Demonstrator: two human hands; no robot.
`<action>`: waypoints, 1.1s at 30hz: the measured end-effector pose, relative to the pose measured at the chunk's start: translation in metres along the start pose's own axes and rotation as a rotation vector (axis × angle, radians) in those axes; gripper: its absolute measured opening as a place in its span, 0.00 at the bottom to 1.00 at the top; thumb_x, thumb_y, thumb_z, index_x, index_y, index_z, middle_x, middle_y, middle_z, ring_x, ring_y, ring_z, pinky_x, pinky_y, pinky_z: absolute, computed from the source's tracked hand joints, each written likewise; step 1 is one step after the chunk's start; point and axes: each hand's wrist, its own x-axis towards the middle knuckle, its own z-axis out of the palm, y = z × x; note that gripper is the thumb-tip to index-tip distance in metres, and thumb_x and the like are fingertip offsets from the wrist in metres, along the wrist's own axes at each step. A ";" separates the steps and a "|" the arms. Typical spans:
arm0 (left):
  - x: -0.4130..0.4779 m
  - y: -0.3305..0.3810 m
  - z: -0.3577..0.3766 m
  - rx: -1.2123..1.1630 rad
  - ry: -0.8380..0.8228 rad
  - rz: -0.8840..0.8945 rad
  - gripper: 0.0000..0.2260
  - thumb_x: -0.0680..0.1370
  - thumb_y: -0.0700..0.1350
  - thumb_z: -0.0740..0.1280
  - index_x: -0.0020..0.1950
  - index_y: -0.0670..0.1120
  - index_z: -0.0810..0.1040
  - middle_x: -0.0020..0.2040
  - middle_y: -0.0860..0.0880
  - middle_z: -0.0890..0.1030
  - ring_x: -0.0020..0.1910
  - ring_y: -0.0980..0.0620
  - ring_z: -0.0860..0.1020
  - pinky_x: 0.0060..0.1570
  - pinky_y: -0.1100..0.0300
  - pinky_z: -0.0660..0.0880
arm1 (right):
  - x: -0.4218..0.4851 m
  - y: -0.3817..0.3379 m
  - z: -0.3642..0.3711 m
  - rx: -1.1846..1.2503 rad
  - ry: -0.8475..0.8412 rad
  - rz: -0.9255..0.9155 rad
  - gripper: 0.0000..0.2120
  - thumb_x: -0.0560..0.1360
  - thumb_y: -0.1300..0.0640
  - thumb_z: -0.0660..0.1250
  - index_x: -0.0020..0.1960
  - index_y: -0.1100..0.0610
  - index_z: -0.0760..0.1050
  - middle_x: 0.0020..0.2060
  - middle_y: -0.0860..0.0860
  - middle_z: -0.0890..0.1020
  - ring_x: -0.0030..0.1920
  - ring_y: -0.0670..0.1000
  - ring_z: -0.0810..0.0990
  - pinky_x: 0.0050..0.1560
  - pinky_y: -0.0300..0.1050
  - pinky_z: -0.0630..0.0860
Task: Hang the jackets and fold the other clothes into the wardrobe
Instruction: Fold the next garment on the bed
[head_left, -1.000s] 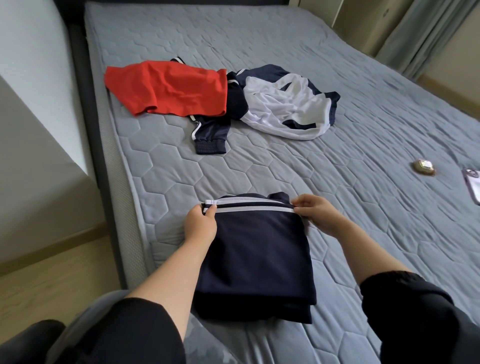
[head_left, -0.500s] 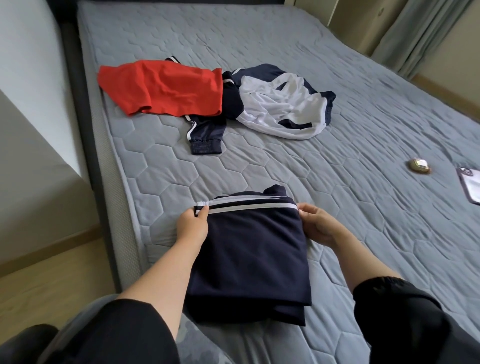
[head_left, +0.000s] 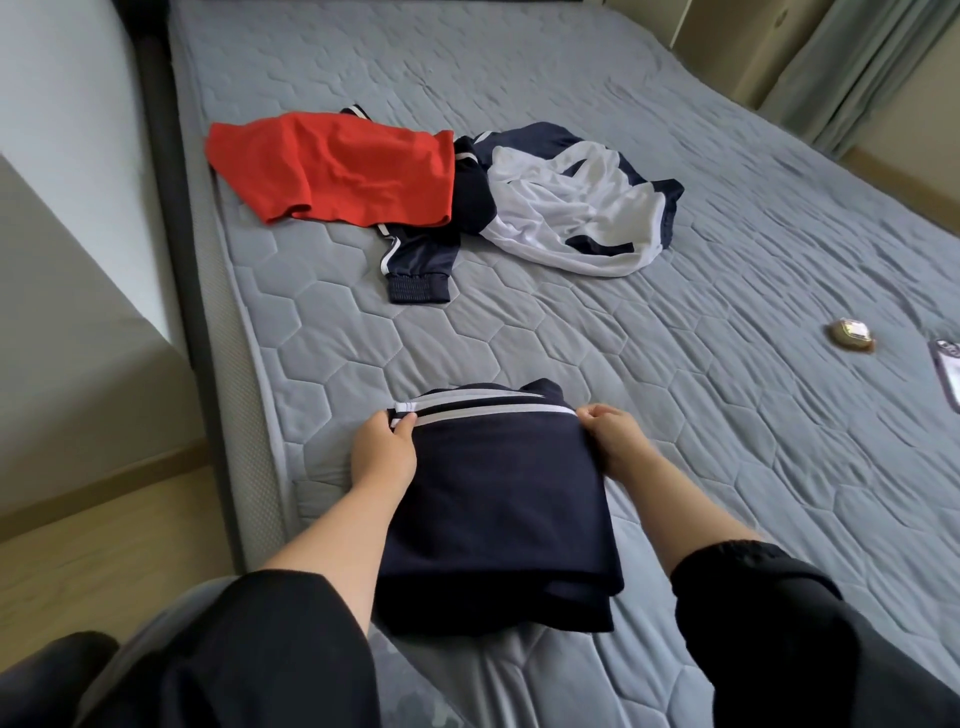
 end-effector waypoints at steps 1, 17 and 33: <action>-0.001 -0.001 0.000 0.053 0.014 -0.003 0.13 0.81 0.49 0.60 0.49 0.40 0.74 0.52 0.38 0.79 0.51 0.39 0.76 0.46 0.53 0.67 | 0.000 0.001 0.005 -0.040 0.046 -0.011 0.10 0.77 0.64 0.64 0.36 0.58 0.73 0.30 0.53 0.74 0.31 0.50 0.71 0.34 0.41 0.70; -0.037 0.004 -0.031 -0.422 -0.978 -0.455 0.21 0.65 0.54 0.72 0.53 0.44 0.81 0.53 0.45 0.84 0.48 0.50 0.83 0.48 0.56 0.77 | -0.054 0.041 -0.022 0.112 -0.344 0.242 0.35 0.59 0.44 0.80 0.61 0.59 0.77 0.54 0.56 0.83 0.53 0.55 0.83 0.47 0.47 0.80; -0.051 0.107 -0.168 -0.414 -0.304 0.001 0.10 0.69 0.32 0.72 0.46 0.44 0.81 0.43 0.45 0.84 0.41 0.48 0.82 0.42 0.59 0.77 | -0.090 -0.098 0.102 -0.468 -0.114 -0.405 0.11 0.72 0.54 0.71 0.50 0.60 0.76 0.45 0.53 0.82 0.39 0.46 0.79 0.38 0.40 0.71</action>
